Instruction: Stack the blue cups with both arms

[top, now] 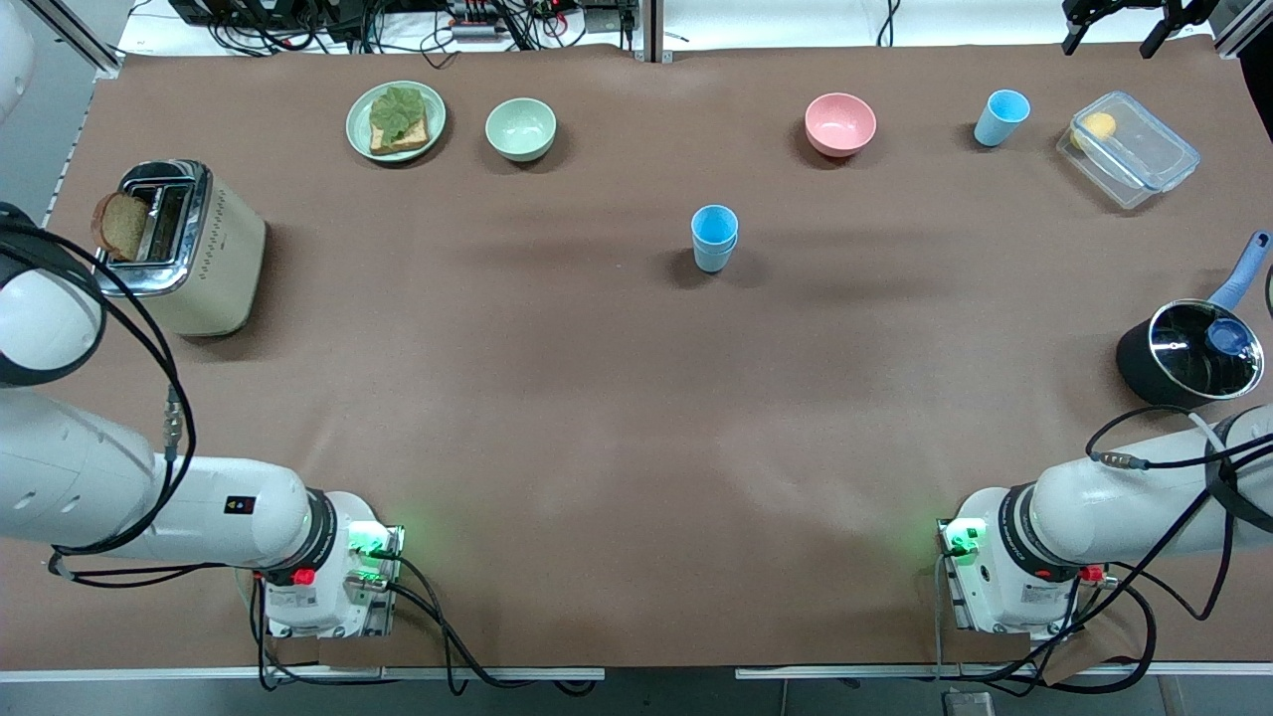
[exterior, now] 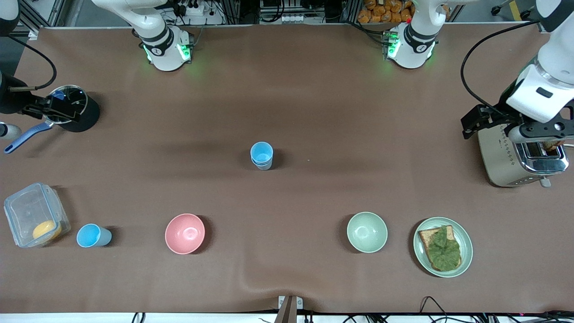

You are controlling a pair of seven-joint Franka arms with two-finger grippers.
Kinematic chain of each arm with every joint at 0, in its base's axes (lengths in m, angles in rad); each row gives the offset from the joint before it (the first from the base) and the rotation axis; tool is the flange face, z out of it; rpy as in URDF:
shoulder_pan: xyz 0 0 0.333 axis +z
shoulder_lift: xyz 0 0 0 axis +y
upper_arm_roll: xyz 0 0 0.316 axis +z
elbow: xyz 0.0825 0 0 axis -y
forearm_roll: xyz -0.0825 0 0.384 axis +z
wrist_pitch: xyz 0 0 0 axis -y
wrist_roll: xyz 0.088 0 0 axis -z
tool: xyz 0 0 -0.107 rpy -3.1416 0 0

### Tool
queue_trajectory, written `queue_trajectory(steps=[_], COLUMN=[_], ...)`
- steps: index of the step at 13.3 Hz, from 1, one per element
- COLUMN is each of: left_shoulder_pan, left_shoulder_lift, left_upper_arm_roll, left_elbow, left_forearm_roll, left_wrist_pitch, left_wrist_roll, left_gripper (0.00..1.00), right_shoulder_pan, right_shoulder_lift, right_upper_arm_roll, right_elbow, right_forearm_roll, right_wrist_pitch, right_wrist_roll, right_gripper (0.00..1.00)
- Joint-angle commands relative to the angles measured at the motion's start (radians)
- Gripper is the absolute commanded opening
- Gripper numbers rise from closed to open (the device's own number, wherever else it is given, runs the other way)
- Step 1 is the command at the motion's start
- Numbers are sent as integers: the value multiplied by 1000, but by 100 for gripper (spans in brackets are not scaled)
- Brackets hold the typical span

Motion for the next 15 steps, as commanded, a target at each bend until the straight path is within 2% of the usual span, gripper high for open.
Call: queue_trajectory(steps=[1, 4, 7, 15], left_shoulder_pan=[15, 39, 78, 75], left_shoulder_lift=[26, 9, -20, -31], left_upper_arm_roll=[-8, -8, -4, -1], left_elbow=[67, 61, 31, 32], left_forearm_roll=[-7, -17, -89, -83], left_wrist_pitch=[-70, -111, -139, -138], left_wrist_roll=[23, 26, 29, 29], left_gripper=[100, 100, 100, 100], right_shoulder_pan=[-19, -20, -20, -20], right_shoulder_lift=[6, 6, 6, 6], right_upper_arm_roll=[12, 10, 10, 10], right_elbow=[18, 16, 16, 16], right_forearm_roll=[-15, -15, -15, -15], right_wrist_pitch=[-15, -15, -15, -22], right_wrist_roll=[-12, -12, -12, -12], right_gripper=[100, 100, 100, 100])
